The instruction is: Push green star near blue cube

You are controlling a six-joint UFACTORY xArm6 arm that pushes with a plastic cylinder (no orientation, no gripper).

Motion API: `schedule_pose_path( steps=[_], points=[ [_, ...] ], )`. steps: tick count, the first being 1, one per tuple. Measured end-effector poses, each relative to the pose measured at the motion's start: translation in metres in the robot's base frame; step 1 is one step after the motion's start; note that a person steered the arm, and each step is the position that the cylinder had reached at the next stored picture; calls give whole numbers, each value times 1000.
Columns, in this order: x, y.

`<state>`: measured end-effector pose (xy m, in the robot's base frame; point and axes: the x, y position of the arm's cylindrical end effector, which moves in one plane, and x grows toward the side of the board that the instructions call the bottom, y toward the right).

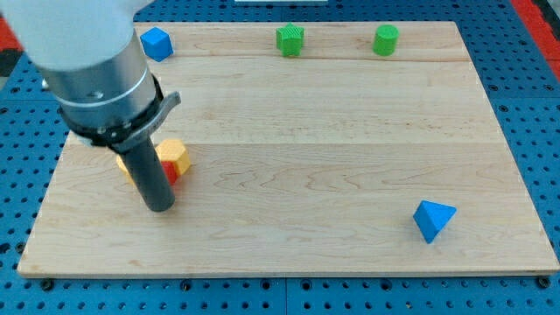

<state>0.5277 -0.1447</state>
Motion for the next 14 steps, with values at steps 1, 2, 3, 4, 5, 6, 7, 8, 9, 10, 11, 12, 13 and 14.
schedule_pose_path(
  steps=[1,2,3,4,5,6,7,8,9,10,11,12,13,14],
  points=[
    [25,69],
    [-64,117],
    [-164,77],
    [-234,-15],
    [-231,-92],
    [-234,-140],
    [-160,-94],
    [-98,-27],
    [-100,-23],
    [-155,5],
    [-208,38],
    [-286,6],
    [-323,3],
    [-328,82]
  ],
)
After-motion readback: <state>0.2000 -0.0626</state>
